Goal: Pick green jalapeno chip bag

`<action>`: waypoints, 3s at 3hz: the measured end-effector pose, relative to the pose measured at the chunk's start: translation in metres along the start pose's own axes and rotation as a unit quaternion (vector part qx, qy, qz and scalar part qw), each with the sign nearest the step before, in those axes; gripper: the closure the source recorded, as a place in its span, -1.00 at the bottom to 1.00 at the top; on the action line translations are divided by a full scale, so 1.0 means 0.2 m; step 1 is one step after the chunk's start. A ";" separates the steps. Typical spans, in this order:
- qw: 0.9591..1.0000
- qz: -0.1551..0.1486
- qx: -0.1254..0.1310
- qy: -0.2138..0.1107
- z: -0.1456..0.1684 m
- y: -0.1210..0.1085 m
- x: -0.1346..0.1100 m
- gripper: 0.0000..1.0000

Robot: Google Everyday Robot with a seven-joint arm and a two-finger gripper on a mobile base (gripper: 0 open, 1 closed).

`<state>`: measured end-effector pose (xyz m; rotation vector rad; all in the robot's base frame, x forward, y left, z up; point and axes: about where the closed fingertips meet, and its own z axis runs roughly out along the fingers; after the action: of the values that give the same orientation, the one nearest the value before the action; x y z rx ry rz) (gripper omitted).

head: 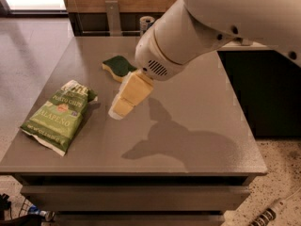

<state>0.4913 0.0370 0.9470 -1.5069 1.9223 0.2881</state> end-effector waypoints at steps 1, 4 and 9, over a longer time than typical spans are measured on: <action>1.000 -0.007 -0.022 -0.004 0.23 0.07 -0.10 -1.00; 0.995 -0.006 -0.059 -0.086 0.65 0.25 -0.36 -1.00; 0.988 0.017 -0.112 -0.108 1.03 0.40 -0.42 0.45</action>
Offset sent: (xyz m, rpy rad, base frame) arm 0.0136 0.1155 -0.0729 0.0639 0.0643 0.0980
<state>0.5023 0.2393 0.8269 -1.5163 1.7894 0.6752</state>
